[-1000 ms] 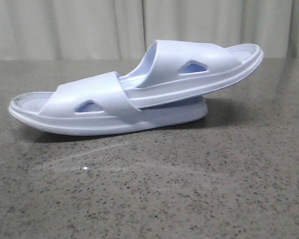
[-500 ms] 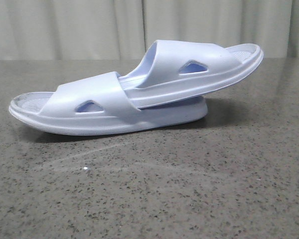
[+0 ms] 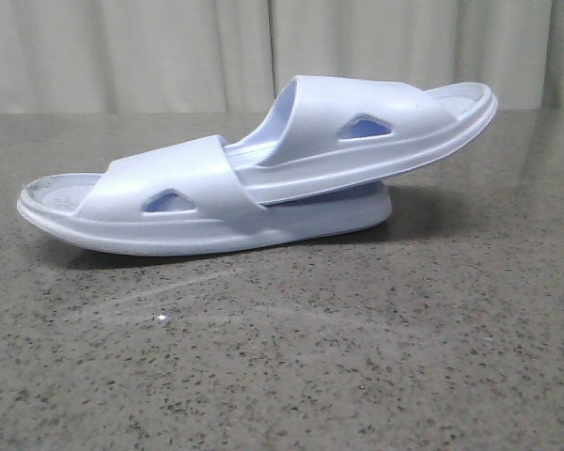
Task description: Insert blue slippers together front up
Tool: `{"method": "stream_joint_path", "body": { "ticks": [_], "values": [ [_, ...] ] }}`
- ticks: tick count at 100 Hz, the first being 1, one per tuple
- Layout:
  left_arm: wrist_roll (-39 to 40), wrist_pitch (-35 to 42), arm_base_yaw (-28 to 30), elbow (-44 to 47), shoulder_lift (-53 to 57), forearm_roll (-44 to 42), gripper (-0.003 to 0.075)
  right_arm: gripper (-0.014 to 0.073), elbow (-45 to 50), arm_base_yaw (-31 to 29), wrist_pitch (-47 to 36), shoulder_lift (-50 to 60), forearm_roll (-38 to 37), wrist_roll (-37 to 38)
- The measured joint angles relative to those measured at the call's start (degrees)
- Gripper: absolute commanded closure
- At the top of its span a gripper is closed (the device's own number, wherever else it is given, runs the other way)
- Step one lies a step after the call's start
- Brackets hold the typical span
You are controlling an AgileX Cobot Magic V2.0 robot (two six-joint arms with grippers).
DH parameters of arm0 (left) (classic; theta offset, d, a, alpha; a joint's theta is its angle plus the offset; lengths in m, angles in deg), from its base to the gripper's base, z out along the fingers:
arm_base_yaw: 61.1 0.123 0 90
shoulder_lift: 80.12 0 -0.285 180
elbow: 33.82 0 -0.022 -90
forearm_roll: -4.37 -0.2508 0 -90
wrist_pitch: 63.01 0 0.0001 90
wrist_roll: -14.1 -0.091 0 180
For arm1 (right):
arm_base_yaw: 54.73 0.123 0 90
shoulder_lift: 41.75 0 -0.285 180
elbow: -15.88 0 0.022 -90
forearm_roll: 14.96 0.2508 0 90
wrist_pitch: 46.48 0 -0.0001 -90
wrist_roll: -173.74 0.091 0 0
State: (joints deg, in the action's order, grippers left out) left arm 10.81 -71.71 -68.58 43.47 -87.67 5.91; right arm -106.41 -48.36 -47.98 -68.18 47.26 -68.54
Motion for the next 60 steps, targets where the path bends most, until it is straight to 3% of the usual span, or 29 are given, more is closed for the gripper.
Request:
{"method": "stream_joint_path", "body": {
  "ticks": [60],
  "values": [
    [0.1, 0.5, 0.0, 0.0, 0.0, 0.8, 0.0704, 0.0701, 0.0, 0.0, 0.0, 0.0, 0.0, 0.0]
  ]
}}
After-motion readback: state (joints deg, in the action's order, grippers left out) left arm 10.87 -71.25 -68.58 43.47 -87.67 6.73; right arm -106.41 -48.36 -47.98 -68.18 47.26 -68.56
